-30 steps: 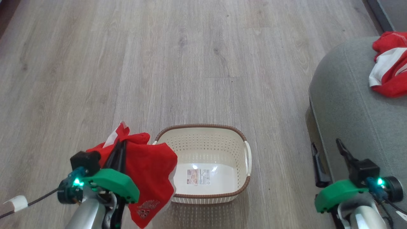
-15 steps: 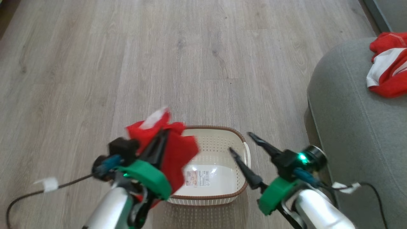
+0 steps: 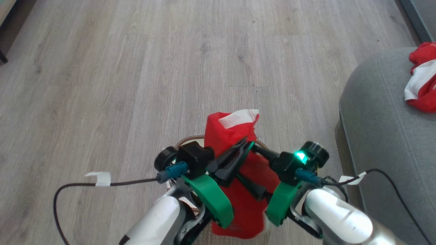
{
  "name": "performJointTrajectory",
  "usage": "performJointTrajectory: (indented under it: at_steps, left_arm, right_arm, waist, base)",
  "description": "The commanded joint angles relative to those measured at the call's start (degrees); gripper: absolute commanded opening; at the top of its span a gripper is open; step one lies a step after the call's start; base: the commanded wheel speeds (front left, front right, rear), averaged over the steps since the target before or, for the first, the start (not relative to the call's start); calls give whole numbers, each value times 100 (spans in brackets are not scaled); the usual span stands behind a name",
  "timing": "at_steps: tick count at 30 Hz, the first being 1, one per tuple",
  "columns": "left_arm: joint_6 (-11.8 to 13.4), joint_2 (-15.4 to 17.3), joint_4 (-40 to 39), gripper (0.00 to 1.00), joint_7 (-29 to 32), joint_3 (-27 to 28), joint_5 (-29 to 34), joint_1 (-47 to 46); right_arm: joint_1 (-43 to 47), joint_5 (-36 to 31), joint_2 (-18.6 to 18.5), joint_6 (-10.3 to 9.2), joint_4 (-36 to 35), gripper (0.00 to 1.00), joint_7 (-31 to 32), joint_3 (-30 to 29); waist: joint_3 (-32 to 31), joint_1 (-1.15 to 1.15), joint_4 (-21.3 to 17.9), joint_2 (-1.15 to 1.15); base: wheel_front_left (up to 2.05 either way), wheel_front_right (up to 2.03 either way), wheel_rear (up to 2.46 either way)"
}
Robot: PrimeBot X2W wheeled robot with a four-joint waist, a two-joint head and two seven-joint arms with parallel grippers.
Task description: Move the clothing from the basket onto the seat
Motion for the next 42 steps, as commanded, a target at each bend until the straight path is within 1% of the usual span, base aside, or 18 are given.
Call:
performJointTrajectory:
  at_steps: [1,2,3,7,8,9,11,12,17,21,27,28,33,37,42]
  left_arm:
    - [-19,-48,-278,0,22,144,-65,-301]
    - [-27,-50,-316,0,48,103,-103,-297]
    - [-32,-46,-346,0,67,81,-131,-291]
    - [-37,22,-379,0,77,75,-185,-259]
    - [-17,73,-363,37,45,103,-178,-237]
    - [-7,95,-352,48,21,115,-171,-225]
    - [38,150,-316,91,-24,137,-125,-201]
    - [54,167,-297,100,-52,144,-110,-187]
    - [59,228,-80,100,-185,37,26,-192]
    - [22,189,148,100,-354,-131,83,-219]
    - [-27,115,646,100,-693,-419,213,-294]
    - [-27,115,646,100,-693,-419,213,-294]
    - [-64,18,1032,100,-862,-665,189,-358]
    - [-81,-36,1234,100,-942,-795,159,-466]
    - [-91,-78,1387,100,-1003,-878,132,-592]
  right_arm:
    - [-150,135,-19,-2,-81,85,-38,88]
    - [-170,246,-18,-2,-69,35,-38,155]
    - [-180,361,-20,-2,-63,0,-38,206]
    - [-203,678,-94,-2,-109,0,-38,333]
    - [-190,768,-142,-2,-134,0,-38,311]
    - [-180,802,-168,-2,-148,0,-38,275]
    - [-158,839,-225,-2,-180,0,-38,187]
    - [-148,845,-259,-2,-197,0,-38,140]
    - [-82,820,-434,-2,-297,0,-38,-165]
    - [-31,740,-536,-2,-397,0,-38,-475]
    - [46,599,-645,-2,-552,0,-38,-975]
    - [46,599,-645,-2,-552,0,-38,-975]
    - [123,501,-754,-2,-631,0,-38,-1387]
    - [211,441,-811,-2,-691,0,-38,-1692]
    - [304,384,-820,-2,-745,0,-38,-2023]
  waist:
    - [-4,0,4,0]
    - [-5,0,4,0]
    - [-5,0,3,0]
    - [6,0,-36,0]
    - [15,0,-83,0]
    - [24,0,-110,0]
    - [49,0,-184,0]
    - [67,0,-229,0]
    - [203,0,-562,0]
    - [341,0,-1005,0]
    - [560,0,-1802,0]
    - [560,0,-1802,0]
    - [714,0,-2330,0]
    - [811,0,-2573,0]
    - [916,0,-2666,0]
  base:
    - [0,0,0]
    - [0,0,0]
    - [0,0,0]
    - [0,0,0]
    - [0,0,0]
    - [0,0,0]
    - [0,0,0]
    - [0,0,0]
    - [0,0,0]
    - [0,0,0]
    - [0,0,0]
    - [0,0,0]
    - [0,0,0]
    - [0,0,0]
    - [0,0,0]
